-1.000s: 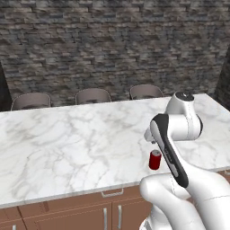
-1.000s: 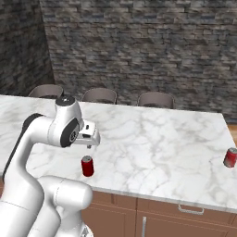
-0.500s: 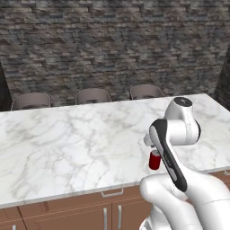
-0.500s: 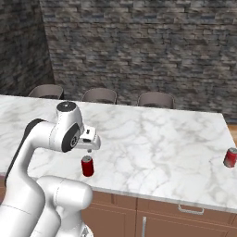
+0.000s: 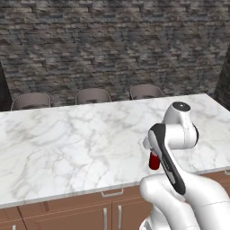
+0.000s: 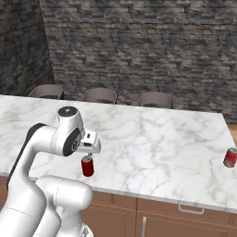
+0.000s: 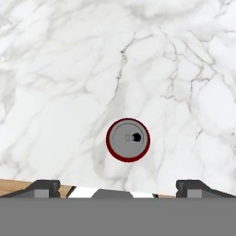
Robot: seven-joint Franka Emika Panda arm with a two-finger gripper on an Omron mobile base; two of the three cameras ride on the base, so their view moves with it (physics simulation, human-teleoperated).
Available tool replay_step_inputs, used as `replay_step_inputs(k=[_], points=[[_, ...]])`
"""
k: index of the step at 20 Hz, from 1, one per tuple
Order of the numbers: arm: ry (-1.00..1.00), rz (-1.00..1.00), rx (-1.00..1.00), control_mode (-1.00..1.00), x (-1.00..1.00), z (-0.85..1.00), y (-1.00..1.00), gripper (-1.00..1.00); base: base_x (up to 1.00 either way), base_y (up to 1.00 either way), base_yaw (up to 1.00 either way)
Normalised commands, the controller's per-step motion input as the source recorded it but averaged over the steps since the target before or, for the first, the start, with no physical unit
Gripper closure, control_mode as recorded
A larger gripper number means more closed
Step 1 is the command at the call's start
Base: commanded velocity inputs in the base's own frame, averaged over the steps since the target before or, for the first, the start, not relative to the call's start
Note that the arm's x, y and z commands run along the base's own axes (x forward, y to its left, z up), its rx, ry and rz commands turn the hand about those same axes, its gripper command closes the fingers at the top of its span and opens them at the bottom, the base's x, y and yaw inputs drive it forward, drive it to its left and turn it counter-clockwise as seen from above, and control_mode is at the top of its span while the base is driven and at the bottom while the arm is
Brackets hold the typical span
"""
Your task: Four empty soda cans are scattered around the kitchen. Gather all the cans and cluster them next to the stove for recycling.
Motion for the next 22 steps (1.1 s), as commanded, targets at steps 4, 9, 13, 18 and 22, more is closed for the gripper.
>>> replay_step_inputs(k=[4, 9, 13, 18, 22], points=[[0.00, 0.00, 0.00, -1.00, 0.06, -0.15, -0.01, -1.00, 0.00, 0.00, 0.00], [0.00, 0.00, 0.00, -1.00, 0.10, -0.17, 0.00, -1.00, 0.00, 0.00, 0.00], [0.00, 0.00, 0.00, -1.00, 0.13, -0.18, 0.00, -1.00, 0.00, 0.00, 0.00], [0.00, 0.00, 0.00, -1.00, 0.09, -0.14, -0.09, -1.00, 0.00, 0.00, 0.00], [0.00, 0.00, 0.00, -1.00, 0.07, -0.11, -0.08, -1.00, 0.00, 0.00, 0.00]])
